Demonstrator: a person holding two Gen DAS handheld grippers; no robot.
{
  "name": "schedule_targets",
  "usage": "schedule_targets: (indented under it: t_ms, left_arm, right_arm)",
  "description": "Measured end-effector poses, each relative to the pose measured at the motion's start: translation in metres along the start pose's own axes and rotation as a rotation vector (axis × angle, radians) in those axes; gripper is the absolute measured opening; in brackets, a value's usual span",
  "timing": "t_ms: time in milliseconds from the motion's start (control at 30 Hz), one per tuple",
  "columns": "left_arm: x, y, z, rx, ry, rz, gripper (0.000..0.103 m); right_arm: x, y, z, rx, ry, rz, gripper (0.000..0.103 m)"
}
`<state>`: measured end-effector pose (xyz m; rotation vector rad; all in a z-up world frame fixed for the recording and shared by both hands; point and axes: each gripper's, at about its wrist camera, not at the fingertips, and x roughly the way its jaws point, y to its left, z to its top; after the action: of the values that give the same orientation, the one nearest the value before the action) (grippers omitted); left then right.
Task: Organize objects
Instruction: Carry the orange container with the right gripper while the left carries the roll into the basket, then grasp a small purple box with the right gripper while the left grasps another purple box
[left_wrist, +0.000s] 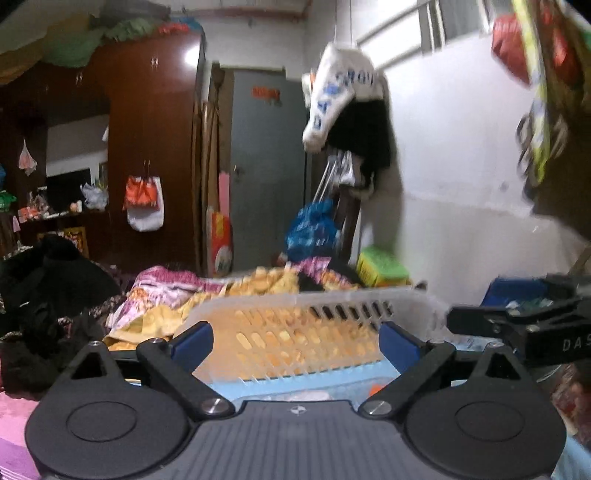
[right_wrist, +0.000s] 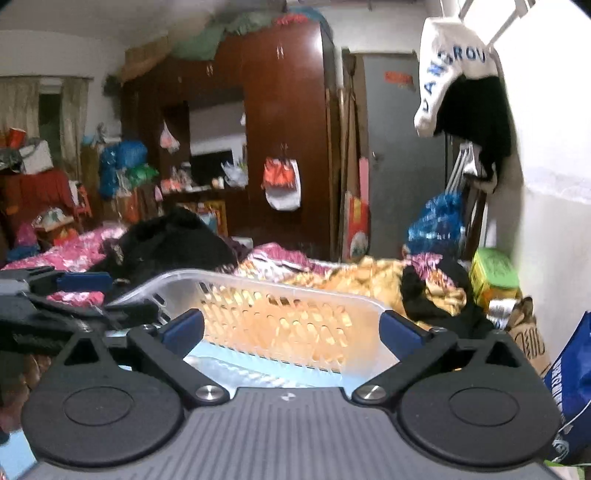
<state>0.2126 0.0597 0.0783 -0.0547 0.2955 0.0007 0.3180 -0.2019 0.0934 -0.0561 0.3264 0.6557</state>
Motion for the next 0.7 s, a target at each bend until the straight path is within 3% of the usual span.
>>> schedule_targets:
  t_ms: [67,233,333,400,500,600,700]
  left_arm:
    - [-0.028,0.005,-0.011,0.001,-0.038,-0.012,0.098]
    - [-0.087,0.027,-0.072,-0.051,-0.116,-0.001,0.098]
    - [-0.093,0.037,-0.105,-0.090,-0.089,-0.044,0.098]
    - [-0.081,0.036,-0.114,-0.052,-0.034,-0.044,0.098]
    - [-0.066,0.035,-0.118,-0.034,0.012,-0.038,0.096]
    - [-0.062,0.031,-0.122,-0.013,0.039,-0.063,0.095]
    - [-0.063,0.026,-0.130,0.020,0.051,-0.058,0.093]
  right_arm:
    - [-0.024,-0.001,-0.011,0.015,-0.014,0.039,0.103]
    - [-0.087,-0.020,-0.086,0.114,-0.055,0.126,0.103]
    - [-0.107,-0.031,-0.131,0.184,-0.062,0.085,0.103]
    - [-0.114,-0.035,-0.150,0.191,-0.079,0.060,0.103]
    - [-0.109,-0.035,-0.154,0.129,-0.030,0.006,0.103]
    - [-0.109,-0.036,-0.157,0.141,-0.022,0.020,0.103]
    - [-0.104,-0.032,-0.158,0.114,0.005,0.023,0.094]
